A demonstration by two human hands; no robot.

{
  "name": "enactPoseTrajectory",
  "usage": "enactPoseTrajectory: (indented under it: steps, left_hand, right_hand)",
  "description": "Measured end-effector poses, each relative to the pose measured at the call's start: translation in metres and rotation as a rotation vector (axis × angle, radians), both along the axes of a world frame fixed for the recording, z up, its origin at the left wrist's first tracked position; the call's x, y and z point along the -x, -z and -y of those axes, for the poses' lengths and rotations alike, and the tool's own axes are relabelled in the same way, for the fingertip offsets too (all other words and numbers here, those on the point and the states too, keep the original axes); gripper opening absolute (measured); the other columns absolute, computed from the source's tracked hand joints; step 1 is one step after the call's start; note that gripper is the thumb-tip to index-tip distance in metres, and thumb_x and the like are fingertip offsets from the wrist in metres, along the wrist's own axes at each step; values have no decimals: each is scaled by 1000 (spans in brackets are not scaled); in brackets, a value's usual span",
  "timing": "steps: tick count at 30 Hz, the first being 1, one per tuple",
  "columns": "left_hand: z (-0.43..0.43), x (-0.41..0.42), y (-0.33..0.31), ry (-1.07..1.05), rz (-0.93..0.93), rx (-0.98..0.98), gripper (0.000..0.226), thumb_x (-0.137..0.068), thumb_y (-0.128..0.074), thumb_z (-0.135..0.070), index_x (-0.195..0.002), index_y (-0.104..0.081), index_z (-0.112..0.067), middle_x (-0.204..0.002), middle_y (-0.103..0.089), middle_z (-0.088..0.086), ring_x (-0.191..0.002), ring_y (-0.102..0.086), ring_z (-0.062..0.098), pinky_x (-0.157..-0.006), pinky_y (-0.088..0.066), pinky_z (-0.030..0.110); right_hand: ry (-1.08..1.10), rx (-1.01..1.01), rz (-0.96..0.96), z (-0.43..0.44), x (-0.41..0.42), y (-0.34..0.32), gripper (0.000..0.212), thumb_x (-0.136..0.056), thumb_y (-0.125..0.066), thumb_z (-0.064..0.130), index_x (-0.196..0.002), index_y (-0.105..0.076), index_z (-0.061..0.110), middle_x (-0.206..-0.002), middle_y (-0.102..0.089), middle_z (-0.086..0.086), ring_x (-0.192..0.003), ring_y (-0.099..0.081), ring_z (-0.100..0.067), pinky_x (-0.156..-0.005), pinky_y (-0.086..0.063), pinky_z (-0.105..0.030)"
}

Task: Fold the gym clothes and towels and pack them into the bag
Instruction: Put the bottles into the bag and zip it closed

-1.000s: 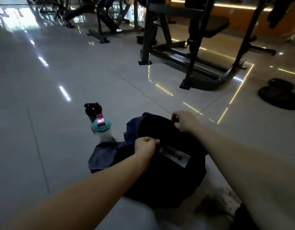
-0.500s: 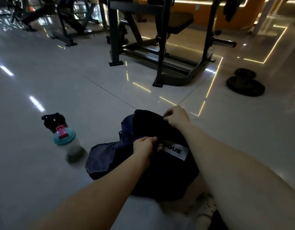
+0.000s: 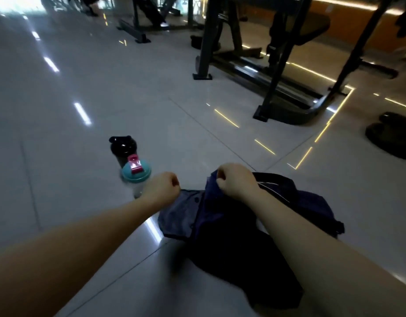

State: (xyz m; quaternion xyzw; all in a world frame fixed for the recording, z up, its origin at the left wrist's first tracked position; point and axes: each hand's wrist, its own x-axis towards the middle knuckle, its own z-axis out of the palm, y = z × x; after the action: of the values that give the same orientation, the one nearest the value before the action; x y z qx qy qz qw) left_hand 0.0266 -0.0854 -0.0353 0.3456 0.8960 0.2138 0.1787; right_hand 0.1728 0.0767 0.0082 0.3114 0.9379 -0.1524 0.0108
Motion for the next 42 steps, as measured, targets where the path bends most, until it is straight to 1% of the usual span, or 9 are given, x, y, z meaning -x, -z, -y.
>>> enactPoseTrajectory:
  steps: [5,9,12,17,23,29,33,38,42]
  left_hand:
    - [53,90,18,-24,-516,67,56,-76,-74,-30,-128,-59,-15,-136,-53,13,-118,-51,38,-94,-43,45]
    - [54,123,44,-12,-432,272,105,-74,-76,-60,-156,-18,-28,-163,-16,15,-144,-26,39,-116,-27,51]
    - [30,131,51,-2,-330,290,118,-74,-75,-66,-159,-4,-26,-164,-14,17,-144,-27,40,-114,-30,54]
    - [7,131,59,-40,-389,299,104,-71,-80,-61,-149,-25,-19,-143,-32,17,-118,-48,39,-93,-50,50]
    - [10,121,55,4,-302,331,77,-66,-82,-51,-127,-46,-20,-120,-37,13,-103,-51,37,-78,-52,44]
    - [11,74,23,37,-241,30,84,-65,-77,-67,-134,-48,-30,-127,-43,6,-108,-56,31,-87,-49,40]
    - [8,20,10,197,45,-99,88,-58,-80,-75,-132,-51,-35,-114,-47,-2,-95,-60,18,-93,-52,36]
    - [10,-38,28,277,143,-181,86,-58,-84,-70,-131,-53,-35,-111,-47,-4,-92,-60,14,-94,-52,34]
    - [20,-65,48,323,167,-200,79,-62,-84,-66,-128,-52,-37,-112,-44,-5,-89,-59,11,-92,-54,34]
  right_hand:
    - [-378,-94,291,62,40,33,23,-89,-58,33,-101,-69,15,-113,-69,-10,-106,-64,-33,-80,-46,-35]
    - [-667,-156,568,81,42,58,32,-101,-49,31,-125,-63,15,-133,-59,-10,-125,-50,-28,-110,-30,-41]
    - [-692,-198,837,79,37,84,40,-104,-43,36,-137,-53,16,-144,-51,-12,-136,-39,-32,-119,-14,-55]
    - [-700,-297,784,74,27,89,47,-101,-47,37,-143,-48,15,-151,-45,-13,-141,-32,-31,-120,-14,-56]
    - [-693,-421,571,65,6,68,29,-92,-59,26,-119,-63,15,-127,-59,-8,-121,-45,-29,-106,-29,-44]
    - [-601,-523,438,64,-37,52,26,-85,-66,23,-109,-72,16,-127,-52,-12,-115,-45,-33,-96,-36,-43]
    - [-520,-550,379,71,-64,41,14,-63,-83,21,-72,-74,16,-94,-60,-10,-82,-56,-31,-65,-42,-38]
    - [-474,-416,491,81,-94,39,22,-93,-57,21,-113,-63,13,-109,-59,-10,-94,-61,-33,-65,-35,-36]
    - [-434,-310,535,86,-106,38,12,-96,-50,29,-100,-58,21,-101,-67,-7,-89,-65,-30,-67,-44,-35]
